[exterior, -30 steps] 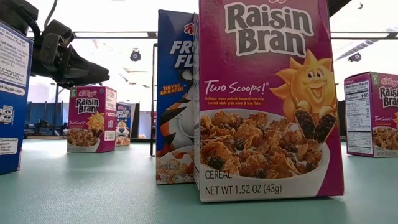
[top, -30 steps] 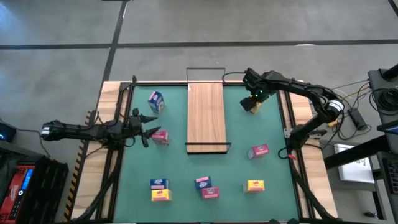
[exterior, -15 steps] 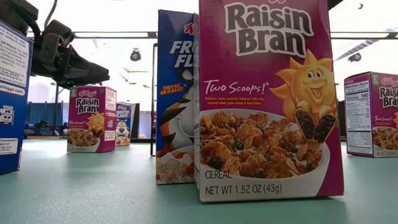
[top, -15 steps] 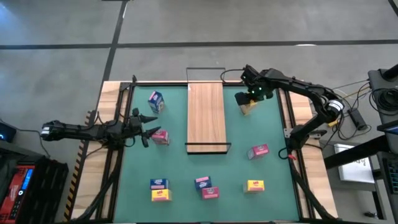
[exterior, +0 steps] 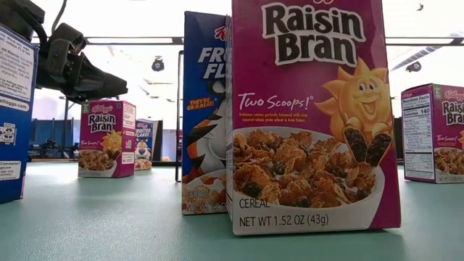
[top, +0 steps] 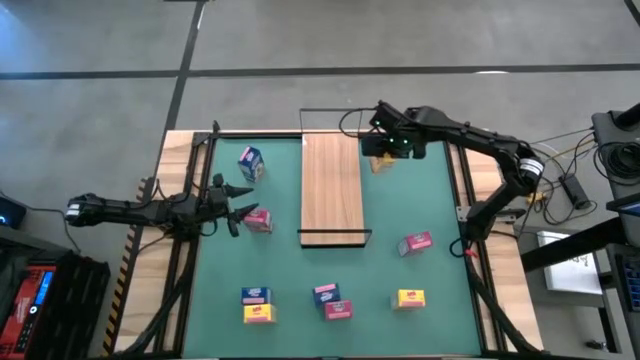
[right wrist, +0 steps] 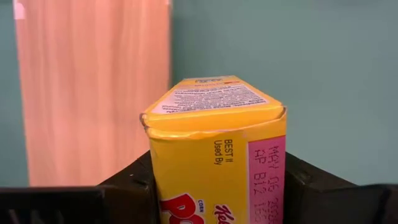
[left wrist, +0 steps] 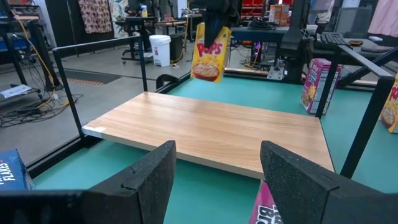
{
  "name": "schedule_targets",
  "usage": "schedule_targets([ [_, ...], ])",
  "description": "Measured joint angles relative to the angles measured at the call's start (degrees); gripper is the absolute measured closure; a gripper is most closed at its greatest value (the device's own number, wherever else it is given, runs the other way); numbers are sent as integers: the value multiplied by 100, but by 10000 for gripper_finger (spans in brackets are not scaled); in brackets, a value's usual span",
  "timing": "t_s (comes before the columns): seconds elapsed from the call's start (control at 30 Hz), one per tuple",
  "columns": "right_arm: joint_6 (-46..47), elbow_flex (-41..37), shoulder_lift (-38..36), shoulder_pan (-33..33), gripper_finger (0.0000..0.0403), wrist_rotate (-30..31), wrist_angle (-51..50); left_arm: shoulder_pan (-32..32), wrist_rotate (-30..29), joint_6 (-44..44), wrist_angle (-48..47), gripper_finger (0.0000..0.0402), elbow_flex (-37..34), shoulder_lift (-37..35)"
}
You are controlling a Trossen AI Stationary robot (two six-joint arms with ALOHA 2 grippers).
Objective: Stack cereal on shelf
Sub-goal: Put the top yellow cereal box on the shelf
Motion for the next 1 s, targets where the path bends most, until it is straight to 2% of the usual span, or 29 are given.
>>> schedule_targets([
  [0.3,117,1058,967,275,236,1,-257,0,0,2,-1,184,0,0],
  [1.0,65,4703,3751,379,236,-47,-1259,0,0,2,-2,184,0,0],
])
